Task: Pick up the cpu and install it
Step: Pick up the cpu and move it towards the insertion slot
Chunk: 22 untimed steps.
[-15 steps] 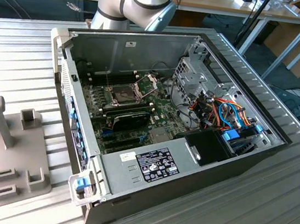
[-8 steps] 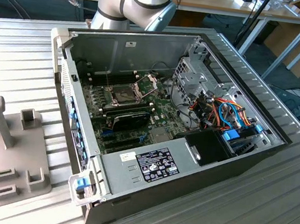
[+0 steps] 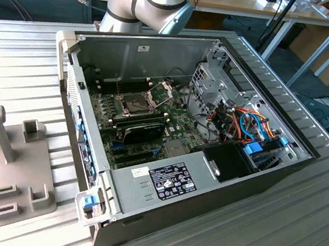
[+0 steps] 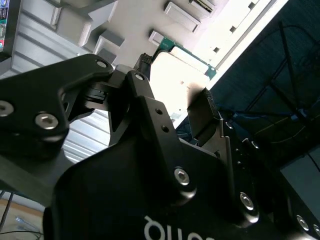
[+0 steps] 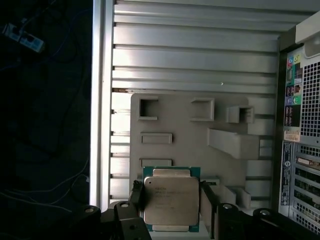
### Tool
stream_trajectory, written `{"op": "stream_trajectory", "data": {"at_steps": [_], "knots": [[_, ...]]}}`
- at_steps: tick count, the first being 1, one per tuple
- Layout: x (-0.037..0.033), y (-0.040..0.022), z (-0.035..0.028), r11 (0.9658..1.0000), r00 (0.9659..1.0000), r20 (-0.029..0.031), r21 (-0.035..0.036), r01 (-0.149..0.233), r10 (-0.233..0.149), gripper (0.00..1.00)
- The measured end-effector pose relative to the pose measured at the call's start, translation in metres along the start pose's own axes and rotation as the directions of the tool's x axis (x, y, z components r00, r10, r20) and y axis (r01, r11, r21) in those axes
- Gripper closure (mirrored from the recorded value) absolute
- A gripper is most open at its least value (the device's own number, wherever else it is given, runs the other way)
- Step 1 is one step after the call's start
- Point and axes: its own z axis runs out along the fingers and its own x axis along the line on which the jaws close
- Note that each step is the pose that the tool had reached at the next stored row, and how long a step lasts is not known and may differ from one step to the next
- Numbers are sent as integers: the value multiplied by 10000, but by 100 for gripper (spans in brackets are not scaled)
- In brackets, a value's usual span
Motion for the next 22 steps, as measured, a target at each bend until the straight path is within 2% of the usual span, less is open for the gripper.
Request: {"op": "stream_trajectory", "data": {"at_steps": [7,10,16,18,22], "knots": [[-2,1,-12,10000,10000,1,1,-1,1,45],[-29,0,-10,10000,10000,0,1,0,0,45],[-146,-4,-6,10000,10000,0,1,0,0,45],[-236,-6,-1,10000,10000,1,0,0,0,45],[-322,-9,2,10000,10000,0,1,-1,1,45]]}}
